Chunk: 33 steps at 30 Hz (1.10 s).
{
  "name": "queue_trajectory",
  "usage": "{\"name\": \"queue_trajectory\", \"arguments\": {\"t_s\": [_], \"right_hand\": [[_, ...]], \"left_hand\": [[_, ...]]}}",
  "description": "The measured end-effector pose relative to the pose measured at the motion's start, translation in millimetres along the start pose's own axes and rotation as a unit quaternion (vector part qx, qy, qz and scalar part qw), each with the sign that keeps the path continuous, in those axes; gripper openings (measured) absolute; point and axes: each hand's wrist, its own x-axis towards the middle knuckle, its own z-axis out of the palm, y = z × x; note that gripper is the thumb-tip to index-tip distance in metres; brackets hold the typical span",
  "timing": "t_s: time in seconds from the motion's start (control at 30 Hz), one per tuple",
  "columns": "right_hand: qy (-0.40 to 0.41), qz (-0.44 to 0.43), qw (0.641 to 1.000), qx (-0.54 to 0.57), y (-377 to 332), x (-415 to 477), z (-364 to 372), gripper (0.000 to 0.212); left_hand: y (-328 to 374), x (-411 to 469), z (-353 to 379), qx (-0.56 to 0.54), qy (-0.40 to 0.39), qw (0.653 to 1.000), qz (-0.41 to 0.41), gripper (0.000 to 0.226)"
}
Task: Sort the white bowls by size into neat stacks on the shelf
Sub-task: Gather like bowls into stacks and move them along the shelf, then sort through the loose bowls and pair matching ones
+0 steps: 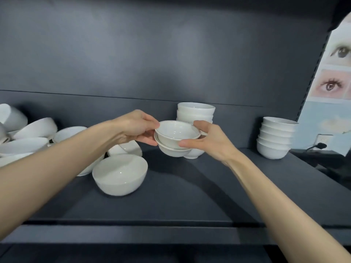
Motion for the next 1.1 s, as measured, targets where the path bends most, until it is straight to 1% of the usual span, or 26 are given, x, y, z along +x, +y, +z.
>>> {"name": "queue_trajectory", "arguments": {"t_s": [0.07, 0.1, 0.2, 0.27, 0.37, 0.4, 0.47, 0.5, 0.53, 0.7, 0.83, 1.03, 1.1], "right_hand": [[-0.01, 0.012, 1.0, -0.005, 9.1, -14.0, -14.7, 0.065], [-0.014, 0.019, 1.0, -0.01, 13.2, -21.6, -21.7, 0.064], [-0.037, 0.032, 0.999, -0.02, 31.3, -42.1, -42.8, 0.043], [-0.048, 0.036, 0.998, -0.004, 46.9, -50.7, -55.9, 0.045], [-0.05, 0.064, 0.997, 0.002, 66.3, -58.9, -71.6, 0.045], [-0.05, 0.073, 0.996, -0.001, 71.8, -60.4, -76.3, 0.05], [-0.048, 0.082, 0.995, -0.004, 81.2, -61.3, -83.8, 0.08], [-0.048, 0.087, 0.995, -0.005, 84.1, -62.1, -86.5, 0.089], [-0.048, 0.087, 0.995, -0.003, 87.7, -62.4, -88.9, 0.094], [-0.04, 0.098, 0.994, 0.001, 99.0, -58.3, -94.8, 0.095], [-0.045, 0.099, 0.994, 0.003, 102.3, -53.6, -95.6, 0.094], [-0.039, 0.102, 0.994, -0.021, 101.2, -49.7, -97.3, 0.095], [-0.044, 0.101, 0.994, -0.022, 102.3, -48.9, -97.1, 0.095]], "left_hand": [[-1.1, -8.0, 23.3, -0.002, 0.008, 1.0, -0.01, 0.022], [-2.3, -11.3, 35.6, -0.003, 0.012, 1.0, -0.016, 0.022], [-8.6, -17.0, 73.5, -0.02, 0.017, 0.999, -0.039, 0.019], [-12.7, -17.5, 96.6, -0.035, 0.014, 0.998, -0.053, 0.019], [-18.3, -12.8, 124.2, -0.05, 0.022, 0.996, -0.07, 0.023], [-19.5, -10.7, 131.8, -0.052, 0.027, 0.995, -0.075, 0.023], [-21.8, -6.9, 144.2, -0.058, 0.031, 0.994, -0.082, 0.02], [-23.1, -4.7, 149.1, -0.062, 0.031, 0.994, -0.084, 0.018], [-24.2, -2.5, 152.6, -0.067, 0.03, 0.994, -0.084, 0.017], [-26.6, 6.4, 158.1, -0.091, 0.037, 0.992, -0.084, 0.023], [-28.3, 8.1, 157.7, -0.092, 0.025, 0.992, -0.087, 0.027], [-27.0, 9.4, 158.5, -0.098, 0.018, 0.991, -0.086, 0.022], [-26.7, 9.2, 159.4, -0.093, 0.021, 0.992, -0.085, 0.025]]}}
